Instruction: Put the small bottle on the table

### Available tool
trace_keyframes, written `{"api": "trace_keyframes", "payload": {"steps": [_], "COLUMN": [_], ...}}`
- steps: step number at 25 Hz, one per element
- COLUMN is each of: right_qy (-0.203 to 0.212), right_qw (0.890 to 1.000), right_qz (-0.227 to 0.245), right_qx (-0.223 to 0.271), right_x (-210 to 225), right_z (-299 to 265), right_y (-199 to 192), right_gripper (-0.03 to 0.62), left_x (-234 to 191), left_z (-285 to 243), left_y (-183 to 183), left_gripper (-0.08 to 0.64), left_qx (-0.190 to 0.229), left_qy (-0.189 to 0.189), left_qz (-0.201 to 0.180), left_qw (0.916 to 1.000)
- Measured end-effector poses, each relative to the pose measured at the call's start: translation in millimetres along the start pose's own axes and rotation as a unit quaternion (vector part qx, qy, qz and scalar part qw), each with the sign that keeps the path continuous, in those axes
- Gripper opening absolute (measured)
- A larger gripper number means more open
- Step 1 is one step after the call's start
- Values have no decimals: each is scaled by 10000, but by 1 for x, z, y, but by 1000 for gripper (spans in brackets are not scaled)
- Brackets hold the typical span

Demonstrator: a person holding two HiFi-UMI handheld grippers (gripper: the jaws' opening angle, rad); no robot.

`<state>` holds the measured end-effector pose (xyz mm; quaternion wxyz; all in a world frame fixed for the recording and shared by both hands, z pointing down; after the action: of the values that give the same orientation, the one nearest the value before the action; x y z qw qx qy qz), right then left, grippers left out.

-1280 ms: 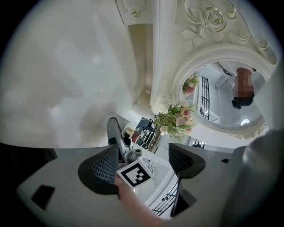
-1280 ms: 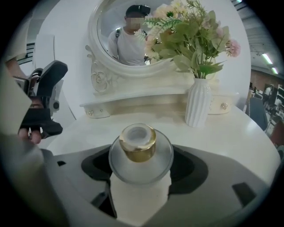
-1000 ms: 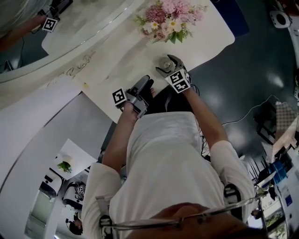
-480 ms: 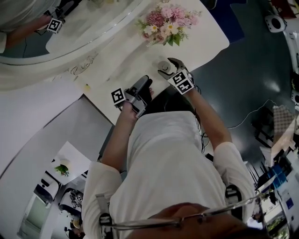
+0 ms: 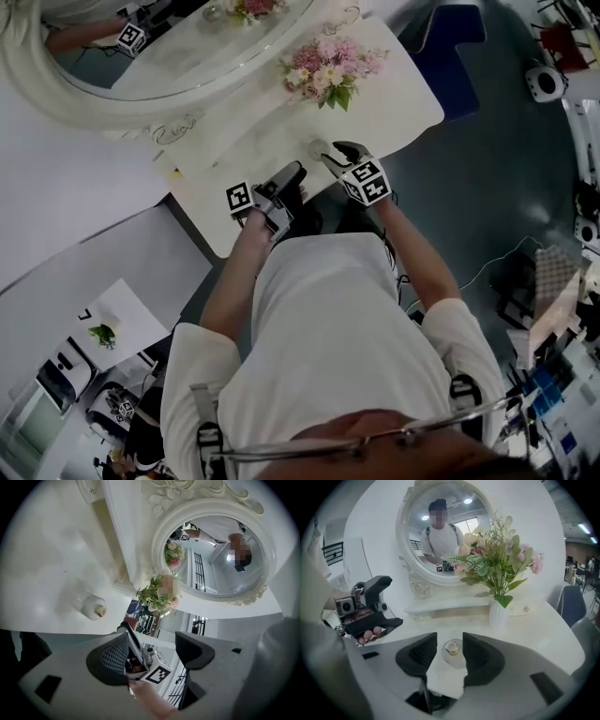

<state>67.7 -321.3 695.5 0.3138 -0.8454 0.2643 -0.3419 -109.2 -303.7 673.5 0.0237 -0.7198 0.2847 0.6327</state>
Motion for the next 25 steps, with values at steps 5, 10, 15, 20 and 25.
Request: {"api": "trace_keyframes", "payload": {"steps": [5,10,15,20,25], "right_qy": [303,667,1181,1562,1890], "right_qw": [9994,9976,9924,9851,9783], "right_qz": [-155,-66,273,710,851], "right_qx": [40,158,194,71,54], "right_x": [-11,-18,-29,-46,-58], "right_z": [35,71,110,152,182], "right_y": [3,16,27,19,7], "right_gripper": [106,31,8,6,6], "left_x": [17,27,35,42,43], "left_z": [-7,-8,-9,-12,-5], "left_y": [-30,-54,-91,-139,-172], "left_gripper": [294,228,159,60,3], "left_qx": [217,646,1089,1495,2043], "left_qy": [-99,-51,169,400,1208], "left_qz": [-312,-951,-1574,-2231,-3208], "left_qw": [9992,9934,9814,9624,9169]}}
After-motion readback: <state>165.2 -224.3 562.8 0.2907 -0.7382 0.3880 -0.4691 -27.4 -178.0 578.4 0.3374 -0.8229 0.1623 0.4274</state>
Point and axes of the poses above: the fingertips, and each gripper's own axes: z backward along the fingers, x to its right, y out of its top, the point moved 7 cm from there along z, backward along the fingers, and after that the axes turned 14 degrees about y, right-handed, at the moved point
